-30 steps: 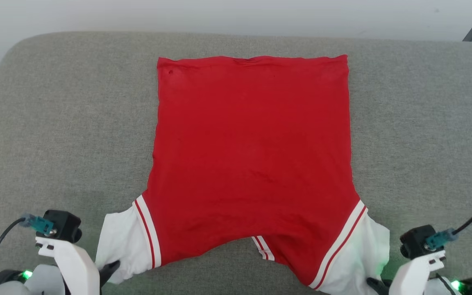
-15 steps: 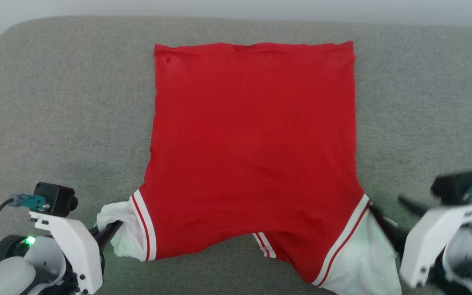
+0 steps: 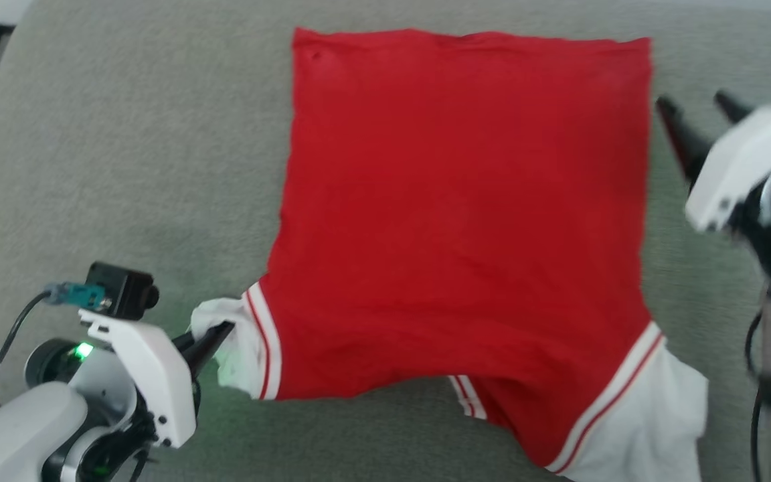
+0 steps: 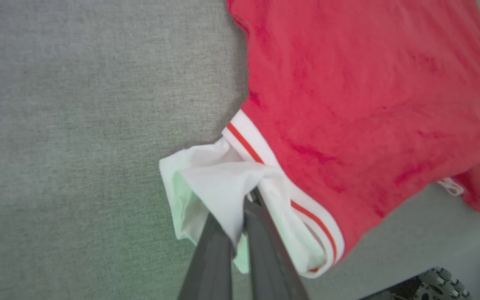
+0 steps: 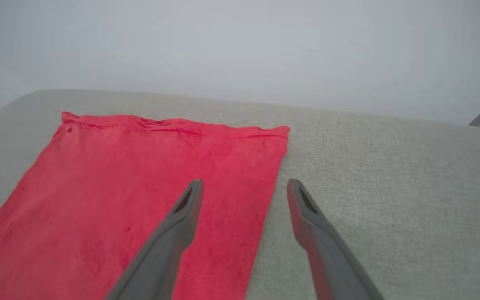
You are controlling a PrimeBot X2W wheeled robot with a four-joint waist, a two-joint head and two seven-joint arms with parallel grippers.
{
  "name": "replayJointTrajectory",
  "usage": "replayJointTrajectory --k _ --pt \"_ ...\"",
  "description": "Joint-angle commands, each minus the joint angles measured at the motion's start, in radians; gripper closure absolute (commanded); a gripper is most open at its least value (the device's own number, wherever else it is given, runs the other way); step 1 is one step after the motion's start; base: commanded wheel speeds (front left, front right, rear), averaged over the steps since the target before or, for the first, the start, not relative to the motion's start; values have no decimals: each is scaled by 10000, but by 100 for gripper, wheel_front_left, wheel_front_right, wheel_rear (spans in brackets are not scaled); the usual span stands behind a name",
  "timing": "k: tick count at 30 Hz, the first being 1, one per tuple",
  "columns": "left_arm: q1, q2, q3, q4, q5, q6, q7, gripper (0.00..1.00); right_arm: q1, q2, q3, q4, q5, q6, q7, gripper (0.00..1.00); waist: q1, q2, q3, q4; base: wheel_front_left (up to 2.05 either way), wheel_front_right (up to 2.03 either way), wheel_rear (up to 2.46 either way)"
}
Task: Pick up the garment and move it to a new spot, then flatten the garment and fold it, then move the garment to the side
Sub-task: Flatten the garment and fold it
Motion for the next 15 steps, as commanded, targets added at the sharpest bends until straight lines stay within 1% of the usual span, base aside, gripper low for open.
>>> replayJointTrajectory --k 1,2,3,9,15 --pt "-269 -180 -16 106 100 -149 31 100 -799 -186 -135 1079 -216 -4 -134 0 0 0 352 458 0 0 0" --pt "-358 -262 -34 172 154 -217 63 100 -1190 -278 -187 1650 -350 -4 -169 0 0 0 429 575 0 0 0" --pt "-358 -262 -34 172 154 -217 63 100 -1190 -278 -187 1650 -350 -4 -169 0 0 0 429 575 0 0 0" --pt "-812 -845 -156 556 355 -632 137 100 -3129 -804 -691 4560 -1218 -4 -38 0 0 0 870 1334 0 0 0" --pt "-1082 -1377 -282 1066 444 -1030 176 100 -4303 -1093 -1366 6887 -2030 -4 509 0 0 0 1129 2010 0 0 0"
